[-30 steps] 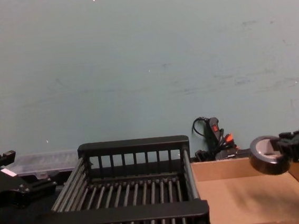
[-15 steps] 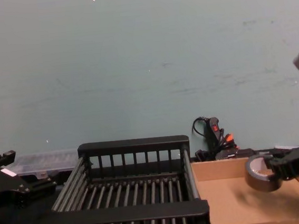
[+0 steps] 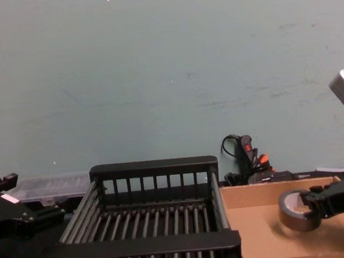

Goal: Pick up the white tape and place it into the black box , Pick up the silver tape and place it into the brown box.

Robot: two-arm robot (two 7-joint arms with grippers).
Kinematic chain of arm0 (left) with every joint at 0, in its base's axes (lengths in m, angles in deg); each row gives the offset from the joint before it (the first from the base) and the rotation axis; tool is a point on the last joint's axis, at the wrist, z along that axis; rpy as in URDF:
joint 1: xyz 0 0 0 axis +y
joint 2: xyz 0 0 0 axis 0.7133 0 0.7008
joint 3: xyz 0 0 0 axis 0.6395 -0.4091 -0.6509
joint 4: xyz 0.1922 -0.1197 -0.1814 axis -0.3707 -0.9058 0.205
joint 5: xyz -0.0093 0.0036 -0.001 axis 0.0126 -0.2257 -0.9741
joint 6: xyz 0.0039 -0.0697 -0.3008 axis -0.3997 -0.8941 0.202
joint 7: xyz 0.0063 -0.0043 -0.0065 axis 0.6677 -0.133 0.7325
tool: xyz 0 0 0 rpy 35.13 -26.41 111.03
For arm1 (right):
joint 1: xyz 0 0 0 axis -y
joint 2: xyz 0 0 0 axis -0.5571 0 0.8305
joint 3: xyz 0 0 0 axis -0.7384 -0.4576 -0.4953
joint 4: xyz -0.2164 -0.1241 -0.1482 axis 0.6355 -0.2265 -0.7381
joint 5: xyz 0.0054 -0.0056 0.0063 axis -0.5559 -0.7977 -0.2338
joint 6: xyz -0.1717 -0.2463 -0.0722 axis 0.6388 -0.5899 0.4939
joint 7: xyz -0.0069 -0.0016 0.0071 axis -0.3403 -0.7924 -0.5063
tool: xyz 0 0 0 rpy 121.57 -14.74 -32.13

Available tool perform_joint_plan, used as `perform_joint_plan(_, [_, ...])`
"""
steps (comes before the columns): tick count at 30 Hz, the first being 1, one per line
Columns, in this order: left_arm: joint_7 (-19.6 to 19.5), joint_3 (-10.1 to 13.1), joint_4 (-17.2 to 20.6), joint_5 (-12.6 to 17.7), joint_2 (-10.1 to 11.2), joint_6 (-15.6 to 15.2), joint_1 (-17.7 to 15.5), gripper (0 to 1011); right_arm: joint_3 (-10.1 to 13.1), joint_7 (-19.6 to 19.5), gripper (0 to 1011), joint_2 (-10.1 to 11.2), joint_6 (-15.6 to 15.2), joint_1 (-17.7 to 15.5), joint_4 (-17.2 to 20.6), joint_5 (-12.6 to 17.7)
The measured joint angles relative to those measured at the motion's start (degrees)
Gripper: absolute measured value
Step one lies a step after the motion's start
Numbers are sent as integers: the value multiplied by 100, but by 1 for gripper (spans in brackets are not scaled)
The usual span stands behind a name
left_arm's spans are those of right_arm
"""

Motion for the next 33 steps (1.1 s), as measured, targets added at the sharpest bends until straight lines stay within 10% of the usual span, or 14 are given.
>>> perform_joint_plan(11, [0, 0, 0, 0, 0, 0, 0, 1001, 1, 3, 200, 5, 0, 0, 19, 2])
perform_joint_plan(33, [0, 0, 0, 0, 0, 0, 0, 1001, 2, 2, 894, 11, -2, -6, 33, 14])
